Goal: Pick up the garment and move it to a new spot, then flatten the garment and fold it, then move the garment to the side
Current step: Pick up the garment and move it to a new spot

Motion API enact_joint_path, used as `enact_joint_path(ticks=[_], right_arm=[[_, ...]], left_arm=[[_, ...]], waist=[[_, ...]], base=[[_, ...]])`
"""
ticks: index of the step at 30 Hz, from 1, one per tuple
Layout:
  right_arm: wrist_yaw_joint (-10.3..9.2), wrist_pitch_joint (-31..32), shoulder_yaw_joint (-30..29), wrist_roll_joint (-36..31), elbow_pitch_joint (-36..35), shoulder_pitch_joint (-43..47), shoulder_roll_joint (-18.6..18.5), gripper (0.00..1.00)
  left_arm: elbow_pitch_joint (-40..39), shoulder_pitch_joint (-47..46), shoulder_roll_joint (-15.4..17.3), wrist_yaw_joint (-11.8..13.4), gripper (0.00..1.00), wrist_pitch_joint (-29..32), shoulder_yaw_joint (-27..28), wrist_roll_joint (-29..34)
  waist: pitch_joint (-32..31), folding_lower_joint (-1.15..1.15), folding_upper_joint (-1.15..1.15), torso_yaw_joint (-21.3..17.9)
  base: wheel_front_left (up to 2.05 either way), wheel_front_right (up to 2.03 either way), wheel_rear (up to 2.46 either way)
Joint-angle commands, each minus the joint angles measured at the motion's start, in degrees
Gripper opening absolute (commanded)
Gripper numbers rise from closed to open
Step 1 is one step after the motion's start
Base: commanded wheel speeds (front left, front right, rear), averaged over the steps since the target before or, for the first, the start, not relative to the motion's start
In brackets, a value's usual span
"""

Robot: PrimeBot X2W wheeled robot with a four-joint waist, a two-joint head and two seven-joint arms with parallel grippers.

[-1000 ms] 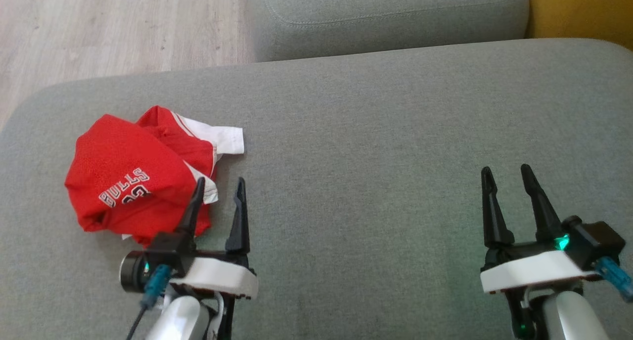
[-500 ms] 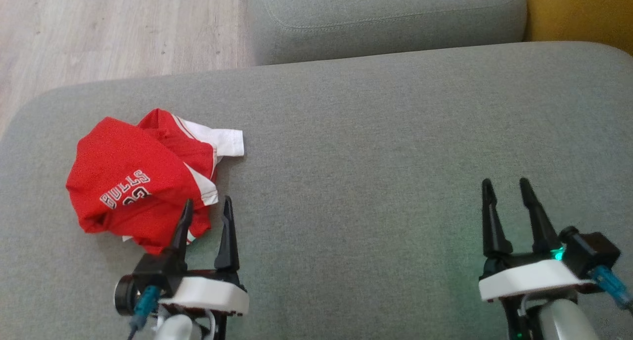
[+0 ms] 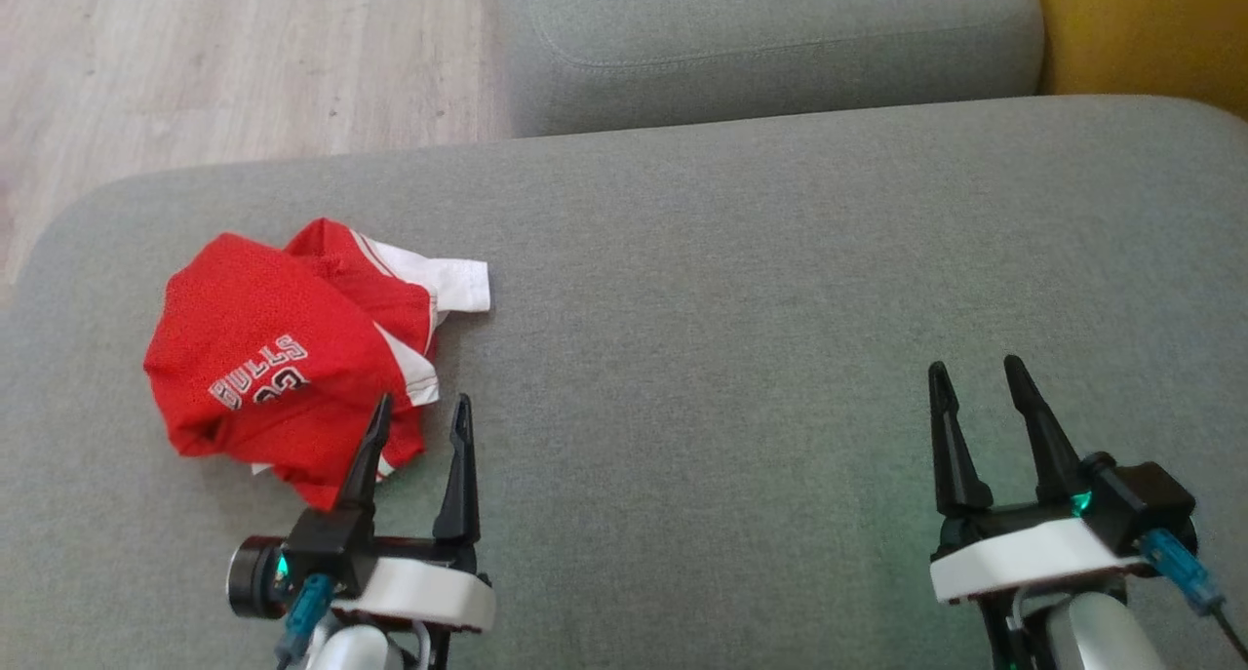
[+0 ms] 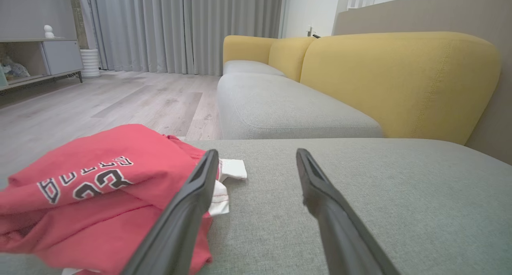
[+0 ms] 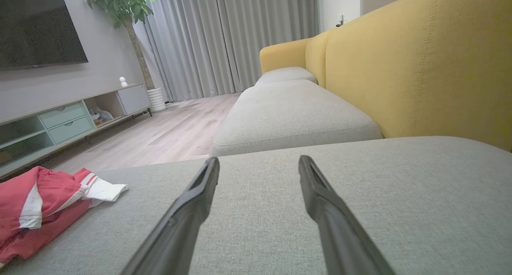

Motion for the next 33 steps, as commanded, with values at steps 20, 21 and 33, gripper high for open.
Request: enact_joint_path(ticks=[20, 21, 33], right_arm=[[-0.04, -0.78, 7.92, 1.99, -3.4, 0.0, -0.52, 1.0], [-0.04, -0.78, 8.41, 1.95, -3.4, -0.01, -0.52, 1.0], [-0.04, -0.78, 11.33, 2.81, -3.28, 0.63, -0.52, 1.0]], left_arm=[[-2.0, 0.35, -0.1, 0.56, 1.0, -0.55, 6.15, 1.21], [-2.02, 0.45, -0.1, 0.58, 1.0, -0.55, 6.36, 1.27], [-1.84, 1.24, -0.1, 0.42, 1.0, -0.55, 6.85, 1.55]], waist=[[-2.09, 0.0, 0.0, 11.99], [-2.1, 0.0, 0.0, 12.56], [-2.39, 0.0, 0.0, 18.25]], base=[[0.0, 0.0, 0.0], [0.0, 0.0, 0.0], [0.0, 0.0, 0.0]])
